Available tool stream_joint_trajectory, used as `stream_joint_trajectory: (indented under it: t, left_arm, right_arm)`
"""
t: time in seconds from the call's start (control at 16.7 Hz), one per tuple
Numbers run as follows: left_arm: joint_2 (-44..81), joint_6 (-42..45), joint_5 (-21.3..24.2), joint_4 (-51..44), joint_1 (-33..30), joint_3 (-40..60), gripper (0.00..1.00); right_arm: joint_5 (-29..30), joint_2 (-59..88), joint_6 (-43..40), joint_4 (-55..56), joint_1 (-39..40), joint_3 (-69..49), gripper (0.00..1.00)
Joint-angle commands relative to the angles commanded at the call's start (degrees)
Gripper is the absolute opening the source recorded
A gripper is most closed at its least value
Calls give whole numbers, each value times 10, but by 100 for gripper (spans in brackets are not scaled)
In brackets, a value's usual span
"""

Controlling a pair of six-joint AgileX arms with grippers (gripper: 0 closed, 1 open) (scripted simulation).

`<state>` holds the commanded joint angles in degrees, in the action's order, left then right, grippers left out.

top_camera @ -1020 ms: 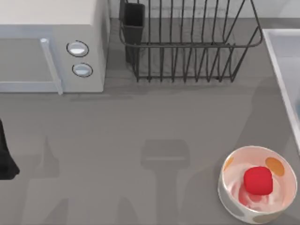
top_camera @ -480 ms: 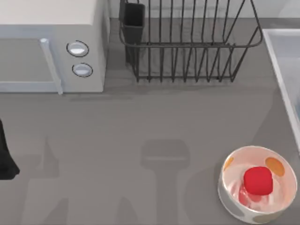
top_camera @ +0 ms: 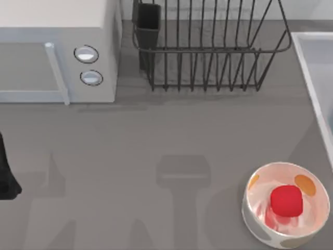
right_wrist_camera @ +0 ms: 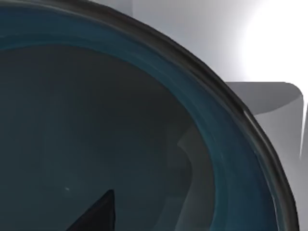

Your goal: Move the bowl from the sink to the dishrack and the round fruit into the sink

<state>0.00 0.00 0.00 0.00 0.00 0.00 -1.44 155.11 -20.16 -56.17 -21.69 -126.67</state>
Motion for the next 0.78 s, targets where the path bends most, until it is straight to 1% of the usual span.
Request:
stream_joint_trajectory:
  t: [0.78]
  left_arm:
    - [0,0,0,0,0,0,100]
  right_arm:
    - [0,0,0,0,0,0,2]
